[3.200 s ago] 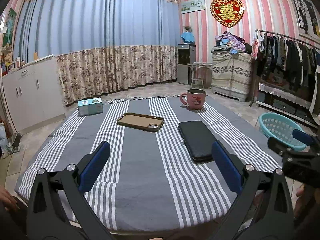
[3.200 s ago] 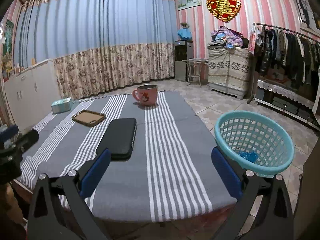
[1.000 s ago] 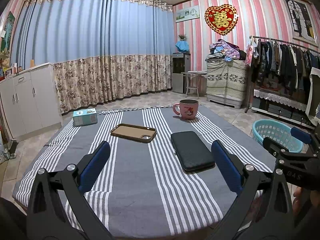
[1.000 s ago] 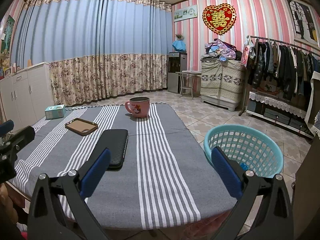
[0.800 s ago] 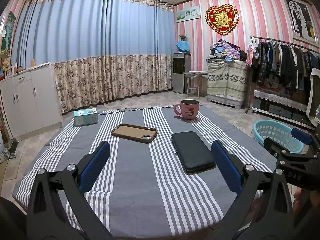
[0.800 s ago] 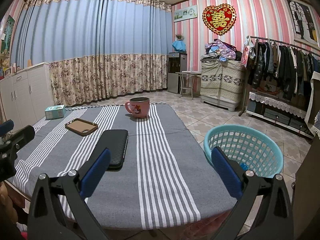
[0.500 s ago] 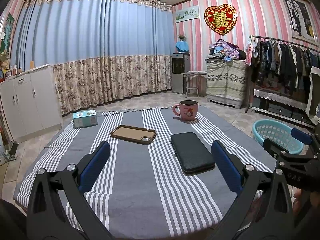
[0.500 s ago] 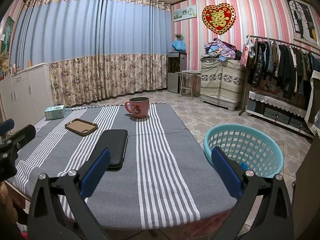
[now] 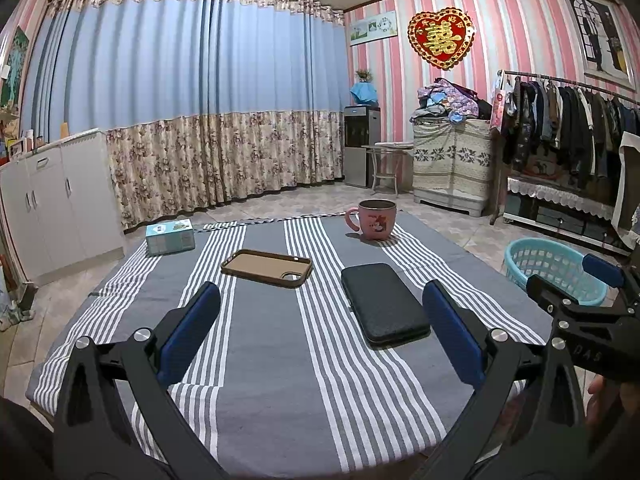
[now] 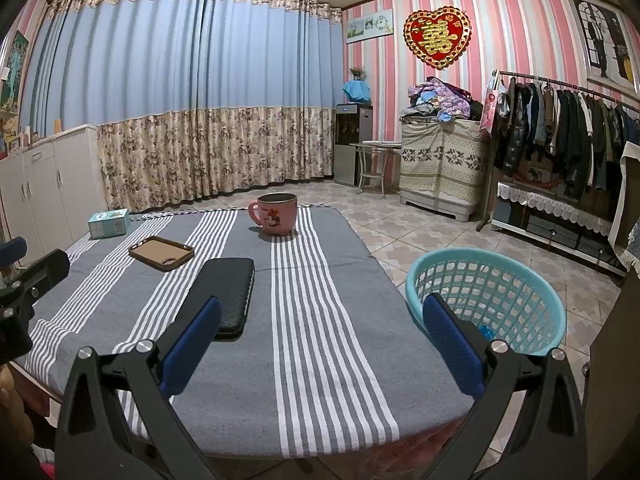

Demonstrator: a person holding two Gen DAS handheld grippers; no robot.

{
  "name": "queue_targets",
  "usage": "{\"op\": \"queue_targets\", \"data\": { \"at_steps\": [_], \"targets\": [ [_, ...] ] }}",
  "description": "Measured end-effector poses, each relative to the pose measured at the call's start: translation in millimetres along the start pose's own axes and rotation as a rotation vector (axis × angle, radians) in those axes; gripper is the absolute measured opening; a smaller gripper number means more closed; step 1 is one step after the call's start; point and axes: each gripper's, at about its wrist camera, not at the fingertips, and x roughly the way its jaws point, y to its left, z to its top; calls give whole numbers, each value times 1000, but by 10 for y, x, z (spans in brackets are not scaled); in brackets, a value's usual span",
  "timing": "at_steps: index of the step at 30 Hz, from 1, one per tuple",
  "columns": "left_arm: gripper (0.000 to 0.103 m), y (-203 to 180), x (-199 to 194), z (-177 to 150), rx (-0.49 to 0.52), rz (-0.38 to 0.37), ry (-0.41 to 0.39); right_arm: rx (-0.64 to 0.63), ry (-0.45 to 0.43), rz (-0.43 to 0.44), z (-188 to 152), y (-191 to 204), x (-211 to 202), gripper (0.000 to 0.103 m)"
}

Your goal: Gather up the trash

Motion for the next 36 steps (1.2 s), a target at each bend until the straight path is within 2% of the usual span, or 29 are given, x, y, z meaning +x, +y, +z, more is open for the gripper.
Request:
{"op": "queue_targets", "data": {
  "at_steps": [36],
  "targets": [
    [98, -2, -25, -34, 2, 3, -17, 5, -1, -4, -22, 5, 9, 98]
  ]
}}
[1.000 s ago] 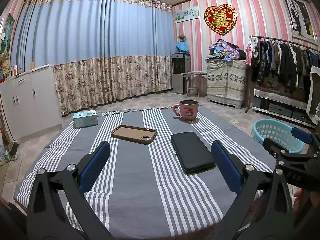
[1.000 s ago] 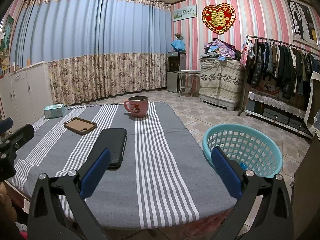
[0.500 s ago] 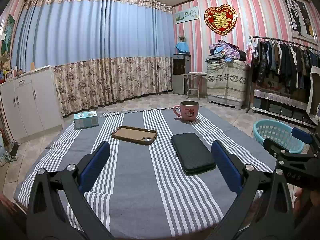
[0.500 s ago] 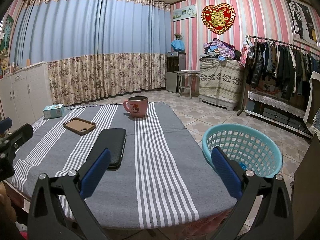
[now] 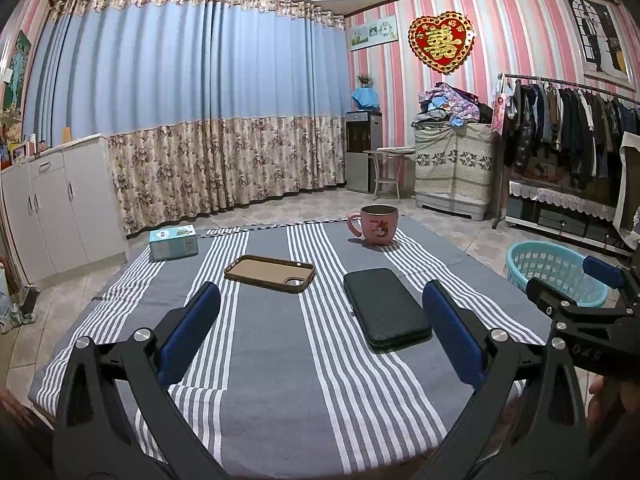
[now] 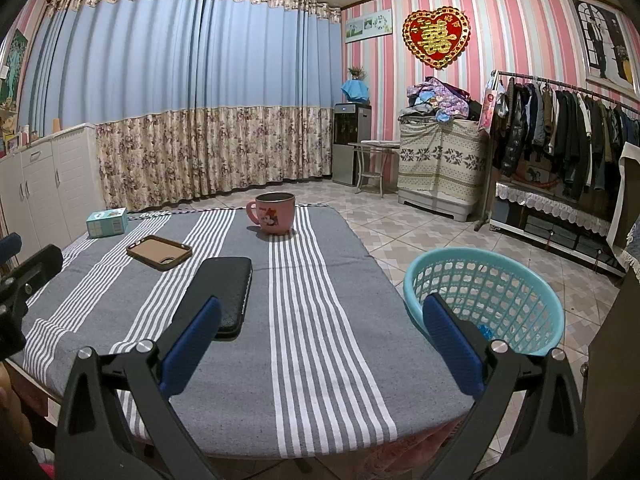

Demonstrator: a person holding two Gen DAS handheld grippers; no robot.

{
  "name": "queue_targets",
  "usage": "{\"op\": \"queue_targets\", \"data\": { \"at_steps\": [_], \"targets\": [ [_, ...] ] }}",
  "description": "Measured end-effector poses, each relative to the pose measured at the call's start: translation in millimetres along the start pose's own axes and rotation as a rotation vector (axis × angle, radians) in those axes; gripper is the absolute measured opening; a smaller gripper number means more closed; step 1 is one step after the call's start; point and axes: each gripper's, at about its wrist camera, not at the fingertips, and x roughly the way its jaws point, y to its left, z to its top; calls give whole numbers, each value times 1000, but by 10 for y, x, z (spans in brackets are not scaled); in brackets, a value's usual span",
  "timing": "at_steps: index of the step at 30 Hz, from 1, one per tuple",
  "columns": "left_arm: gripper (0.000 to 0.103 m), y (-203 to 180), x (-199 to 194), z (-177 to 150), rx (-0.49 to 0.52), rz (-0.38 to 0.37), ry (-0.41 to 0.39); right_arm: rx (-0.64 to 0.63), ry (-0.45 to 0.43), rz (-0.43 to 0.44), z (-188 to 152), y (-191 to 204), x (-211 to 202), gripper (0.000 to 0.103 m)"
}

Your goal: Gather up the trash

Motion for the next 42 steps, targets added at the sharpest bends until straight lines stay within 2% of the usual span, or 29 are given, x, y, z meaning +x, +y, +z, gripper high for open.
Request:
{"op": "queue_targets", "data": {
  "at_steps": [42],
  "targets": [
    [98, -38, -23, 14, 2, 3, -2, 0, 3, -1, -2, -8, 7, 98]
  ]
}}
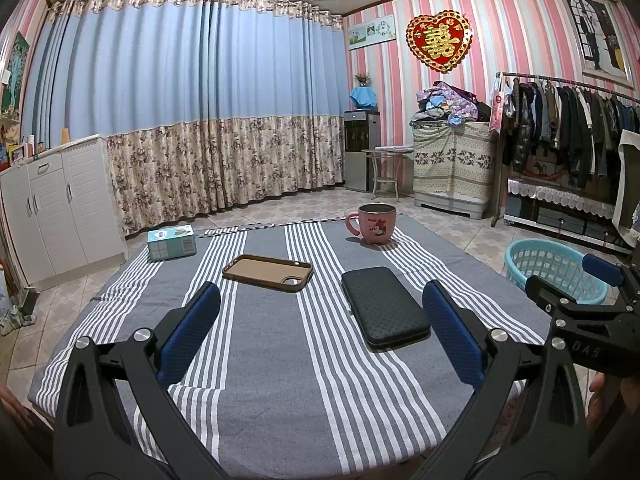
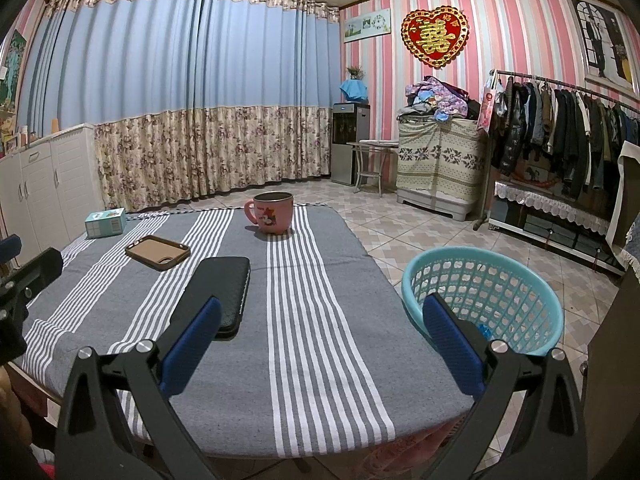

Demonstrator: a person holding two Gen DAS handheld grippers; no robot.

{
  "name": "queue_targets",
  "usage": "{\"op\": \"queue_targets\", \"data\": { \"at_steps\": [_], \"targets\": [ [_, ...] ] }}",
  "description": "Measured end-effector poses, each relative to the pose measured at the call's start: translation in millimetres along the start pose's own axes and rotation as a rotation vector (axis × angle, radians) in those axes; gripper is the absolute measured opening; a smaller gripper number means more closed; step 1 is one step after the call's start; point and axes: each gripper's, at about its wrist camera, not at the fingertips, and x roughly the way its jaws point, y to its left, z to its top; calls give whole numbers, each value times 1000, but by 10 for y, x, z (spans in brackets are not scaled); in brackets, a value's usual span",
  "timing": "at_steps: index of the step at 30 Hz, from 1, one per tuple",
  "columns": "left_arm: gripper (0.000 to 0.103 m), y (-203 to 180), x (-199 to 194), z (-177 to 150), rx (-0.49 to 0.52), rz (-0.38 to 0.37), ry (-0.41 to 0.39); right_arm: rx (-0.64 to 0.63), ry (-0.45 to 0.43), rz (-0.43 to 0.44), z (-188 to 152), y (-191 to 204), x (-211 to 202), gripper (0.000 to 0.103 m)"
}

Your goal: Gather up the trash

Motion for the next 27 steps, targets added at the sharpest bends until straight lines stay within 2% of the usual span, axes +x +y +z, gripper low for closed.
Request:
{"op": "queue_targets", "data": {
  "at_steps": [27],
  "targets": [
    [98, 40, 30, 38, -1, -17, 17, 1, 0, -1, 1, 9, 1, 98]
  ]
}}
